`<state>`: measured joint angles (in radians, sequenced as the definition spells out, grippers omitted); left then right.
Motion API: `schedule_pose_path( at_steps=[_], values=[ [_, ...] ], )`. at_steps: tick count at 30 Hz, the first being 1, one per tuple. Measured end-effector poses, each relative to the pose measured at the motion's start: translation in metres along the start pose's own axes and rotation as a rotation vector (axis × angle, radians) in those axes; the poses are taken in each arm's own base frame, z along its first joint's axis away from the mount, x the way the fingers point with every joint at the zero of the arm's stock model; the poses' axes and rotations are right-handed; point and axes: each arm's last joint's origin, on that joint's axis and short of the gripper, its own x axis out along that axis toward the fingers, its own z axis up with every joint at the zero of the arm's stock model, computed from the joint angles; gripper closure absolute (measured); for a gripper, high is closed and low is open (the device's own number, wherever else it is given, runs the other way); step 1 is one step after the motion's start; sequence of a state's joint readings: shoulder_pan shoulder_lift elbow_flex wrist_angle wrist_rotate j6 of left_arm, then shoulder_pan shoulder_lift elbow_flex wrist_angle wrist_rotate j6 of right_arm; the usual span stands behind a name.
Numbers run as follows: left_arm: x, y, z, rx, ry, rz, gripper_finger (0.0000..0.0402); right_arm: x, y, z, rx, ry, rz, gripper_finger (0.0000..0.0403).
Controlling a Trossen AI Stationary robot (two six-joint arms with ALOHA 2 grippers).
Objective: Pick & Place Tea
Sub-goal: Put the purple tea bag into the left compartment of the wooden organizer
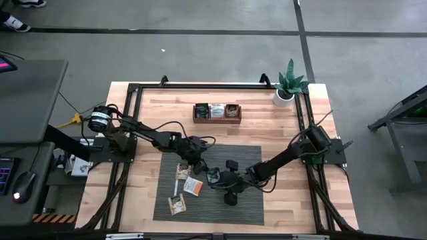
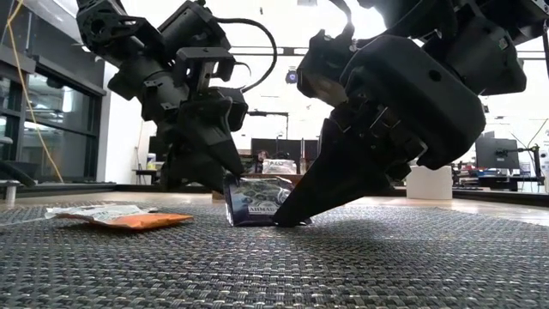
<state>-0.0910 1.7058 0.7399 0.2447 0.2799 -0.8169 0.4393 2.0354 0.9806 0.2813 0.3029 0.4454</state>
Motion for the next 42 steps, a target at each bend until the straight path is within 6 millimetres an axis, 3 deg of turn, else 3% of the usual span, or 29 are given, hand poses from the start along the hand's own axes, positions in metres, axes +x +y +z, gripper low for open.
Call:
schedule_pose_path(
  at_steps=[5, 15, 20, 25, 31, 42],
  values=[
    [0.009, 0.003, -0.001, -0.005, 0.046, -0.004, 0.025, 0.0, 0.0, 0.0, 0.0, -0.004, -0.001, 0.0403],
    [0.028, -0.016, 0.02, 0.057, 0.106, -0.113, 0.025, 0.0, 0.0, 0.0, -0.006, -0.008, -0.002, 0.0403],
    [0.029, -0.017, 0.021, 0.067, 0.143, -0.083, 0.0253, 0.0, 0.0, 0.0, -0.006, -0.008, -0.001, 0.0403],
    [0.029, -0.017, 0.02, 0.067, 0.158, -0.083, 0.0292, 0.0, 0.0, 0.0, -0.006, -0.008, -0.001, 0.0403],
    [0.028, -0.017, 0.02, 0.097, 0.169, -0.093, 0.0387, 0.0, 0.0, 0.001, -0.006, -0.009, -0.001, 0.0403],
    [0.028, -0.017, 0.02, 0.118, 0.168, -0.089, 0.04, 0.0, 0.002, 0.003, -0.001, -0.029, 0.027, 0.0402]
  ],
)
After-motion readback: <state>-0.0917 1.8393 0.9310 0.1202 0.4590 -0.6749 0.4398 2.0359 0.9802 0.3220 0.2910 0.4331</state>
